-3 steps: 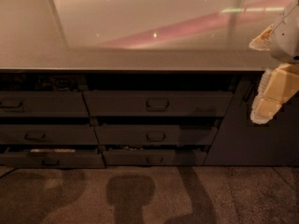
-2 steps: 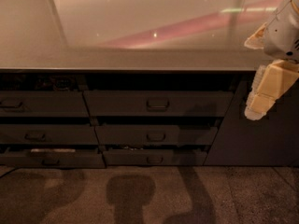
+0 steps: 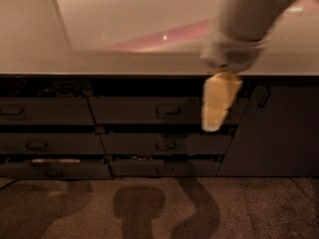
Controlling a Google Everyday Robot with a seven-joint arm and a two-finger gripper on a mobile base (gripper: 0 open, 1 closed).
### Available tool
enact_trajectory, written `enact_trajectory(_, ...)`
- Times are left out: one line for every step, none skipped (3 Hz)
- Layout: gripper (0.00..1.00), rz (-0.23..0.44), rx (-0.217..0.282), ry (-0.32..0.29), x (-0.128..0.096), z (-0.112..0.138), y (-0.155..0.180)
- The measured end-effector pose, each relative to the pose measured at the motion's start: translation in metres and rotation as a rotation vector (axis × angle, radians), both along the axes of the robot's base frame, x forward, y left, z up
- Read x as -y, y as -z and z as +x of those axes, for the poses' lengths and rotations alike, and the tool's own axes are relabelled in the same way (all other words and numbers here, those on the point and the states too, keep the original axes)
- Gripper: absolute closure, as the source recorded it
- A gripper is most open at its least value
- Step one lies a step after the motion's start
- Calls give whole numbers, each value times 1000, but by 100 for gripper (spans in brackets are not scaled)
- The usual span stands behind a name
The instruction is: Open top drawer
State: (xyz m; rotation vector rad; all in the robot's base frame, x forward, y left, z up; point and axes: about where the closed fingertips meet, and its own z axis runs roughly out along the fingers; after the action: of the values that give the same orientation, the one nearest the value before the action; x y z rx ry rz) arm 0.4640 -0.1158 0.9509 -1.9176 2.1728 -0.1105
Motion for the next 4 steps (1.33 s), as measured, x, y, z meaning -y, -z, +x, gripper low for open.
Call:
enact_trajectory(0, -17, -6, -31, -14, 0, 9)
enact_trajectory(0, -14, -2, -26, -12, 0, 7)
enact_trajectory(0, -27, 69, -24, -11, -10, 11)
enact_trajectory(0, -52, 216, -40, -4, -62, 3)
